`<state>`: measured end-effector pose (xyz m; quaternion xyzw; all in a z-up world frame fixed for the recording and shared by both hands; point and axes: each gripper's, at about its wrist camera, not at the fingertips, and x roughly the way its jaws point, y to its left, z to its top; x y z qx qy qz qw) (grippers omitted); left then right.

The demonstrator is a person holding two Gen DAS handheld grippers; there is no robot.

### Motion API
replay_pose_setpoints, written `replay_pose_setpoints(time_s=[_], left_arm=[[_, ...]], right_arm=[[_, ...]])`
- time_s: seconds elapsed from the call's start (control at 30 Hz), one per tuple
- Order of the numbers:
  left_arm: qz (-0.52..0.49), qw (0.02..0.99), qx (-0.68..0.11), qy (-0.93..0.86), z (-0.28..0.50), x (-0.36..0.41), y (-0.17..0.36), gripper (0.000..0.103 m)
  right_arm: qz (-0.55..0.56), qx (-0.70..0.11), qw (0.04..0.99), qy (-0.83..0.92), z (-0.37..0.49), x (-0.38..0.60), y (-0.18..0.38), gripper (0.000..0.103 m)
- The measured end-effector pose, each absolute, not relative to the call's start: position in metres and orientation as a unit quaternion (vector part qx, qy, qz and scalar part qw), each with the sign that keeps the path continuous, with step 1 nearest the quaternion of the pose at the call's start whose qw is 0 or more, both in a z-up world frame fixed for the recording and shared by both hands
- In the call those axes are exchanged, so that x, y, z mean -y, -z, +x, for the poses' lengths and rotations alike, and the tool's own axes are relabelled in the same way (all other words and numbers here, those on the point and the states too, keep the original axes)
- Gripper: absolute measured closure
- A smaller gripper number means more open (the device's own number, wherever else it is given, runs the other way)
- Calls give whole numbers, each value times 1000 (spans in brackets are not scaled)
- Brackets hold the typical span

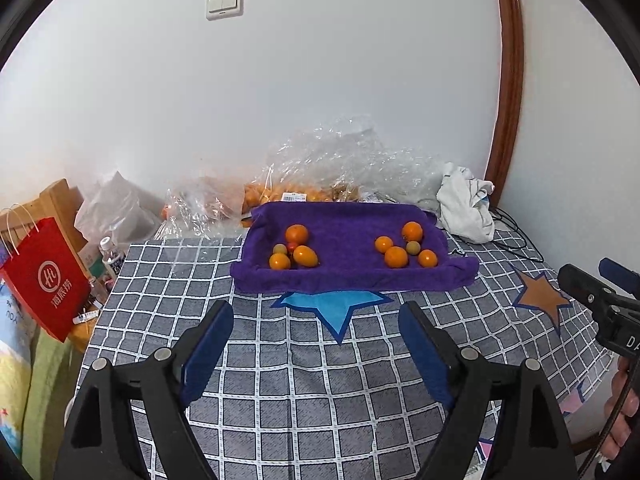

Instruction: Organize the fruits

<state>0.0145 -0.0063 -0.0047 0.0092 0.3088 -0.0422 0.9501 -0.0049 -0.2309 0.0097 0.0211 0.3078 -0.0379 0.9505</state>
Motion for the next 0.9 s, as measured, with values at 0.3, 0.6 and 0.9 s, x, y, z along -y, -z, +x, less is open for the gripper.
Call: replay_pose_setpoints(time_s=[0.3,0.6,0.9], left_arm=[[5,951,-306,38,13,4,2,19],[3,951,-306,36,13,3,1,19],[3,951,-306,36,13,2,2,19]], right_arm=[[21,-308,950,37,-6,231,-10,3],[21,-308,950,37,-6,229,-10,3],[20,-308,951,36,-7,228,-10,3]])
